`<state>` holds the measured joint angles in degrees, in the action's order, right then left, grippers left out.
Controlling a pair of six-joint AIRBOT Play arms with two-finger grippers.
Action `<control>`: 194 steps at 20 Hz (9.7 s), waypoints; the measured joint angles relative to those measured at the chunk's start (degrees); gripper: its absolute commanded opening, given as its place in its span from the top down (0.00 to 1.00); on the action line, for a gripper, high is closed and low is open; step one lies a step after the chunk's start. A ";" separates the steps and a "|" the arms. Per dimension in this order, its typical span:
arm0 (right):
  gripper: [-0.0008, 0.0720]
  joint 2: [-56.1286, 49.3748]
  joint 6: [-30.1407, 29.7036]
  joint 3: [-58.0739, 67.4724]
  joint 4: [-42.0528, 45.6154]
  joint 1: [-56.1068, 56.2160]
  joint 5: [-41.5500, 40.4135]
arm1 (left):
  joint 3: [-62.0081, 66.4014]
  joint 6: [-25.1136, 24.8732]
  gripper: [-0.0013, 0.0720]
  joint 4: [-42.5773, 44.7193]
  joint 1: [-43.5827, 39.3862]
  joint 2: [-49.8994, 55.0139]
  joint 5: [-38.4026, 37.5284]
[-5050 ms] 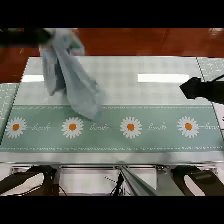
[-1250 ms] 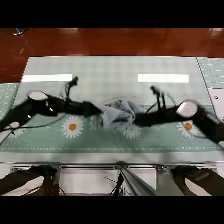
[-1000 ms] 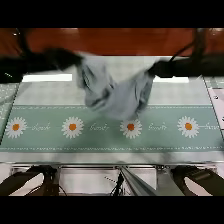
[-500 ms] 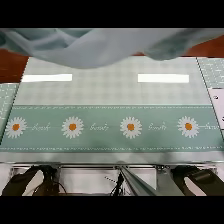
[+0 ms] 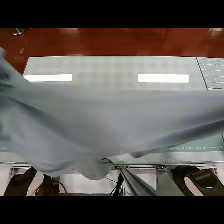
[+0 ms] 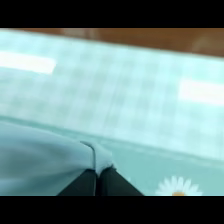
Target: Fold the shirts.
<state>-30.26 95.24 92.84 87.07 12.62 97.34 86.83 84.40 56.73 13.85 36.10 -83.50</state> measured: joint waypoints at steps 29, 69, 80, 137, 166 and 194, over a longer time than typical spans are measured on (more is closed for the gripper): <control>0.14 -24.79 -7.17 -55.39 -7.54 -41.79 -29.05 | -41.72 -10.47 0.03 -6.95 3.26 29.14 11.10; 0.95 -44.37 -27.30 -46.62 -45.03 -38.12 -35.41 | -47.15 -18.49 0.95 -29.94 -19.91 38.05 31.50; 0.95 -25.55 -17.77 7.45 -38.27 -29.73 -27.32 | 10.51 -16.98 0.95 -28.17 -6.47 20.48 26.95; 0.12 -19.02 -25.24 -67.08 -47.34 -48.63 -32.39 | -50.97 -14.25 0.03 -9.64 11.06 36.87 11.72; 0.13 -33.33 -21.24 -67.45 -38.38 -52.63 -31.39 | -58.73 -24.26 0.95 -28.72 -4.57 36.30 27.52; 0.95 -2.54 -13.16 6.54 -30.64 -39.93 -25.00 | 21.29 -6.14 0.95 3.80 -2.84 7.10 21.35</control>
<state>-32.80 82.08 99.37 56.42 -27.31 72.34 108.12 78.26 60.53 11.00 43.20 -62.15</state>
